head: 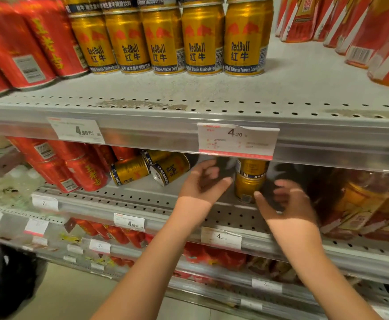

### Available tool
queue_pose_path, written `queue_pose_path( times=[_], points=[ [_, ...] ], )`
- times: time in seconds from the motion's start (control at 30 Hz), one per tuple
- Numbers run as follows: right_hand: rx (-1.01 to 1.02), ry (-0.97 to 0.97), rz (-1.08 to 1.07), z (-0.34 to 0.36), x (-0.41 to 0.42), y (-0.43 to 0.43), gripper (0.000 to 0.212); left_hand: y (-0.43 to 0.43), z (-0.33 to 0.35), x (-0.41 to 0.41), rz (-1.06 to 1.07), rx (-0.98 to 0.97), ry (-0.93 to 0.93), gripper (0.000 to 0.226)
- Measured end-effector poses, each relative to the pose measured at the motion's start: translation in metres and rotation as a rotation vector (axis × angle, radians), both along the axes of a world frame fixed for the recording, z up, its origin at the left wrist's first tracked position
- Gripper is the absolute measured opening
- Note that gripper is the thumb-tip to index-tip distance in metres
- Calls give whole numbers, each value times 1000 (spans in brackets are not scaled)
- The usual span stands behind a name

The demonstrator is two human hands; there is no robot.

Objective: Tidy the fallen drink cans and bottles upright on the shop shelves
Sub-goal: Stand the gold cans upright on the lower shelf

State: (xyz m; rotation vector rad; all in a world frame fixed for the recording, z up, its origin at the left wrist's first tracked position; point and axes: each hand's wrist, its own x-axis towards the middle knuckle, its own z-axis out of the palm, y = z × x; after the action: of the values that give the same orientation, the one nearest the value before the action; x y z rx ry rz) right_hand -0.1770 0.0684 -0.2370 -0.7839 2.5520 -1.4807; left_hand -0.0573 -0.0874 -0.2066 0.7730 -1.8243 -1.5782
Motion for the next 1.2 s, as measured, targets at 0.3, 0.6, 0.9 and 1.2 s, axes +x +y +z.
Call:
queue_pose_path(
  times=[0.3, 0.6, 0.9, 1.2],
  points=[
    [24, 2, 258, 16, 90, -34, 9, -88, -5, 111, 256, -322, -80, 15],
    [166, -219, 88, 21, 90, -185, 48, -176, 2, 130, 123, -911, -724, 64],
    [461, 279, 407, 14, 85, -198, 96, -186, -11, 146, -3, -903, -713, 67],
    [492, 327, 307, 5, 86, -180, 75, -190, -14, 147, 28, -937, -743, 81]
  ],
)
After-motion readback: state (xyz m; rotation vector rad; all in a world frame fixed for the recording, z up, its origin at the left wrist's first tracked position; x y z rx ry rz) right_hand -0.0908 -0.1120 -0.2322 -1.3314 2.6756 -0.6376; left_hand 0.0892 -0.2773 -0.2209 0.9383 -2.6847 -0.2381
